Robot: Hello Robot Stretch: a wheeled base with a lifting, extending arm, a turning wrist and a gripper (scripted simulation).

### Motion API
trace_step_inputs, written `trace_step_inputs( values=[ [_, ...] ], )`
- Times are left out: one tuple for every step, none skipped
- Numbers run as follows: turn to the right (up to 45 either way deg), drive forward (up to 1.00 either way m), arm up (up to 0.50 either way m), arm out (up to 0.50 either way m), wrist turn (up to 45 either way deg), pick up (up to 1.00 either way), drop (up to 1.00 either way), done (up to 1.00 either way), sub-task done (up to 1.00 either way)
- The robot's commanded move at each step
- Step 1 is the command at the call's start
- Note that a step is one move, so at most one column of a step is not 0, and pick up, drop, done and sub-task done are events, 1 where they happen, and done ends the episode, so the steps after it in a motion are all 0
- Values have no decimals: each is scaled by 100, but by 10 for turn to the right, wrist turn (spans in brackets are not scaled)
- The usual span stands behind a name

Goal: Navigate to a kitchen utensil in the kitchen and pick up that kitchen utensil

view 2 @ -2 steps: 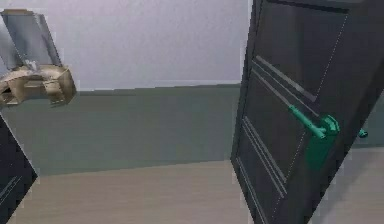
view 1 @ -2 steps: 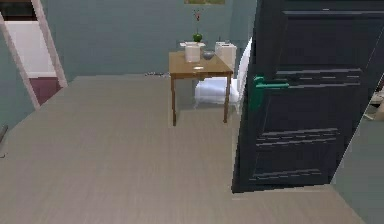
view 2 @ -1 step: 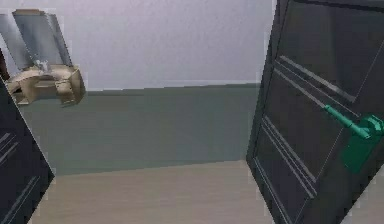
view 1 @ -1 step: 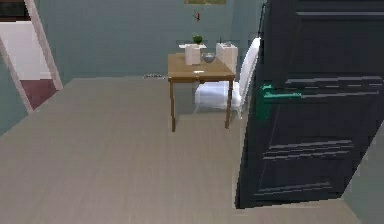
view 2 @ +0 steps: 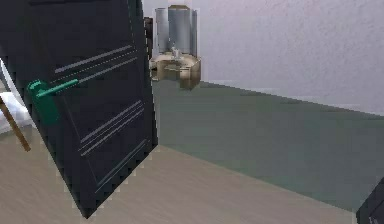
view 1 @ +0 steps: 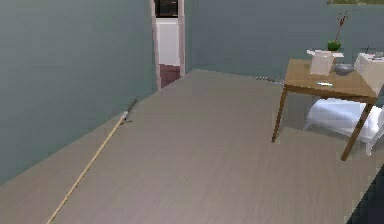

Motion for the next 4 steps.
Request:
trace_step_inputs(
  values=[
    [-30, 0, 0, 0, 0, 0, 0, 0, 0],
    [450, 0, 0, 0, 0, 0, 0, 0, 0],
    [450, 0, 0, 0, 0, 0, 0, 0, 0],
    [0, 20, 0, 0, 0, 0, 0, 0, 0]
  ],
)
